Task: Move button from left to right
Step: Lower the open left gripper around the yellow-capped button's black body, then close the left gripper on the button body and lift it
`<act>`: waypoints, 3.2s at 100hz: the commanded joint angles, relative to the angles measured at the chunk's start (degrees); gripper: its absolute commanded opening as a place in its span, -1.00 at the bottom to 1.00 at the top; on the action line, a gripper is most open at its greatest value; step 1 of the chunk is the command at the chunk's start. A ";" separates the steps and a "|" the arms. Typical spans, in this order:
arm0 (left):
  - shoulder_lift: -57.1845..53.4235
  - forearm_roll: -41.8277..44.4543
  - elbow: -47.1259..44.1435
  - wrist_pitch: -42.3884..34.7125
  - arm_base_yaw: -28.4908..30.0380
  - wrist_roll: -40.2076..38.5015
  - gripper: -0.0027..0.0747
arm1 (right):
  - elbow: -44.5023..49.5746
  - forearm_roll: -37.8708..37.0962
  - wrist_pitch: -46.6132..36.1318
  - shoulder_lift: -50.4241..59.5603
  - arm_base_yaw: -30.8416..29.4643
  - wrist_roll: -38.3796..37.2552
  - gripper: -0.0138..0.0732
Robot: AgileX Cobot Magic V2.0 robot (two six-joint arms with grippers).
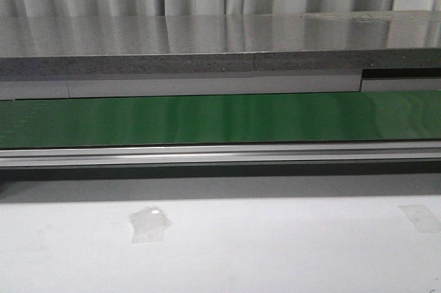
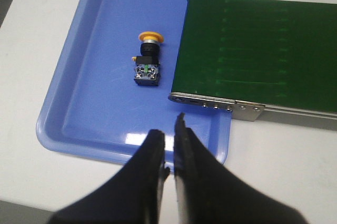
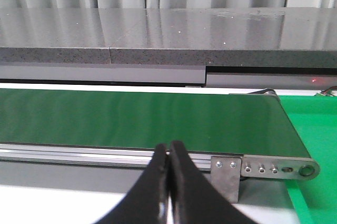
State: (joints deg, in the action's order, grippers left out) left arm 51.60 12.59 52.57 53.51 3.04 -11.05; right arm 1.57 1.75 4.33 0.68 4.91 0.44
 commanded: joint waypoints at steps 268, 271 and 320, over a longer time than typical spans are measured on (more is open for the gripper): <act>53.51 -18.08 24.42 -14.05 19.38 14.21 0.67 | -0.84 -0.38 -4.77 0.98 0.10 0.06 -0.91; 53.66 -18.07 24.42 -14.17 19.28 14.21 0.67 | -0.84 -0.38 -4.77 0.98 0.10 0.06 -0.91; 56.17 -18.07 24.42 -15.72 18.41 14.29 0.67 | -0.84 -0.38 -4.77 0.98 0.10 0.06 -0.91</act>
State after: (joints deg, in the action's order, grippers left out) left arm 109.77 -4.79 75.35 39.56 21.77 3.36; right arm 1.57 1.75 4.33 0.68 4.91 0.44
